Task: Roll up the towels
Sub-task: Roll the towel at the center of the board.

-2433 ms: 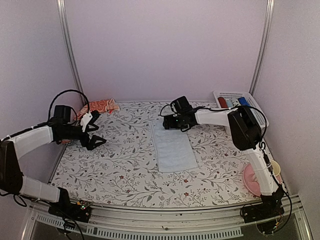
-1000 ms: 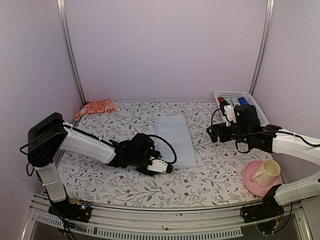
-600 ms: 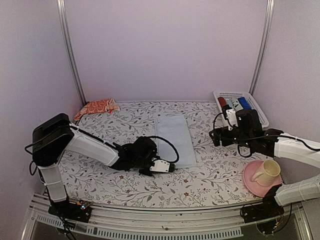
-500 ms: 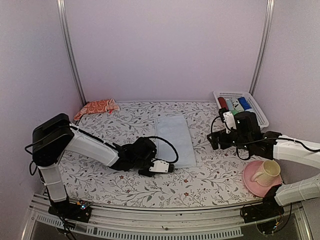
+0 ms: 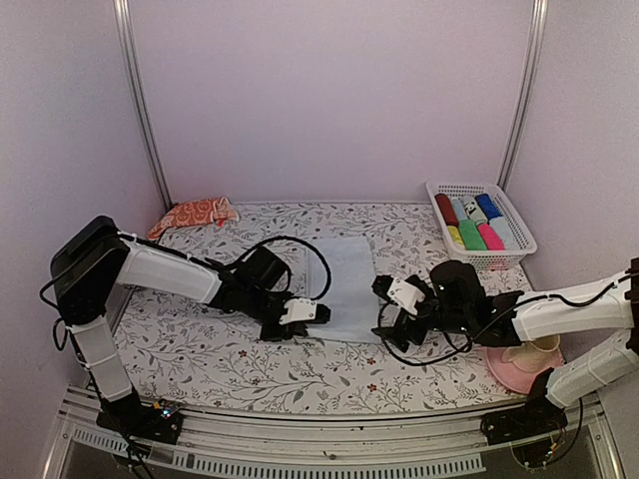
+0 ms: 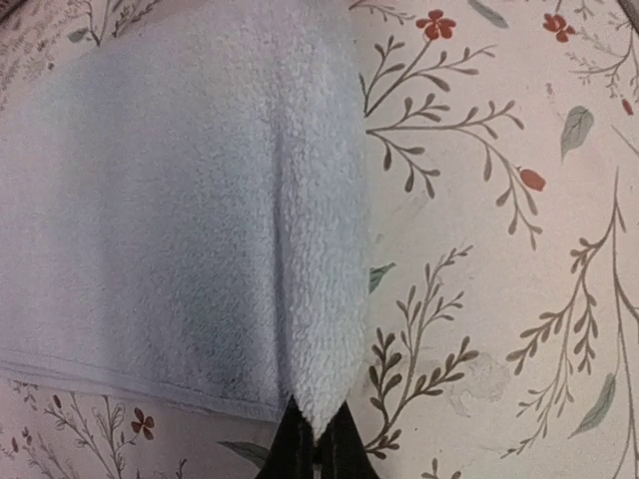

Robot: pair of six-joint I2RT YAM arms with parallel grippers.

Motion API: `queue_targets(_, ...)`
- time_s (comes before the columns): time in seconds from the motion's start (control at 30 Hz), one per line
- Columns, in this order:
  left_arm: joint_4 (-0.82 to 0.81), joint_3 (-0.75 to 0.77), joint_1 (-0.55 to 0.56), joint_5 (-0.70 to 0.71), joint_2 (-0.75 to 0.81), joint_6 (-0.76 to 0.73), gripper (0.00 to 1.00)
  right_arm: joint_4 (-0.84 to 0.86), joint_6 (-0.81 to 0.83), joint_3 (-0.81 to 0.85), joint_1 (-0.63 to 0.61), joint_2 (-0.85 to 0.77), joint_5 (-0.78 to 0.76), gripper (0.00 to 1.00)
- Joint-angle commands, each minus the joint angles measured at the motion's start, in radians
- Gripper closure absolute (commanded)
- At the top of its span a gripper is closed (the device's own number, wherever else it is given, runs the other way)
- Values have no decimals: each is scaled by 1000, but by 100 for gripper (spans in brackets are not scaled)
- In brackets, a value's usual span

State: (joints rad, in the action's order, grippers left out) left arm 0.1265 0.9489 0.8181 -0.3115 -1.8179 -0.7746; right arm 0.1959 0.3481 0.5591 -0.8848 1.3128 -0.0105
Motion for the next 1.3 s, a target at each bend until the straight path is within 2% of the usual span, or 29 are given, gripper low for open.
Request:
queue_targets(0.0,139,76,-63,-228,4,53,100,93,168,4,-77,103,21,4)
queue_targets(0.2,207,128,-89,-303,-35,64,100,144,223,6,-154,197,-36,7)
queue_targets(0.57,256,161,-114,-342,-59,68,100,97,224,104,-202,412,-312,20)
queue_targets(0.7,260,165,-116,-349,-63,67,100,95,218,106,-207,421,-352,33)
queue_targets(0.8,262,165,-118,-350,-61,67,100,78,224,106,-207,420,-363,52)
queue_targets(0.83,263,165,-117,-350,-61,67,100,69,223,104,-207,415,-355,63)
queue_targets(0.97,269,163,-119,-348,-57,65,100,35,212,104,-207,387,-299,92)
queue_targets(1.03,272,162,-120,-337,-51,62,99,13,207,118,-207,388,-287,97)
queue_targets(1.1,280,161,-121,-327,-47,56,90,-19,193,138,-207,389,-273,97)
queue_targets(1.17,293,154,-120,-314,-37,43,72,-81,175,167,-206,387,-223,98)
queue_targets(1.27,302,130,-124,-287,-7,26,52,-161,145,210,-205,378,-163,98)
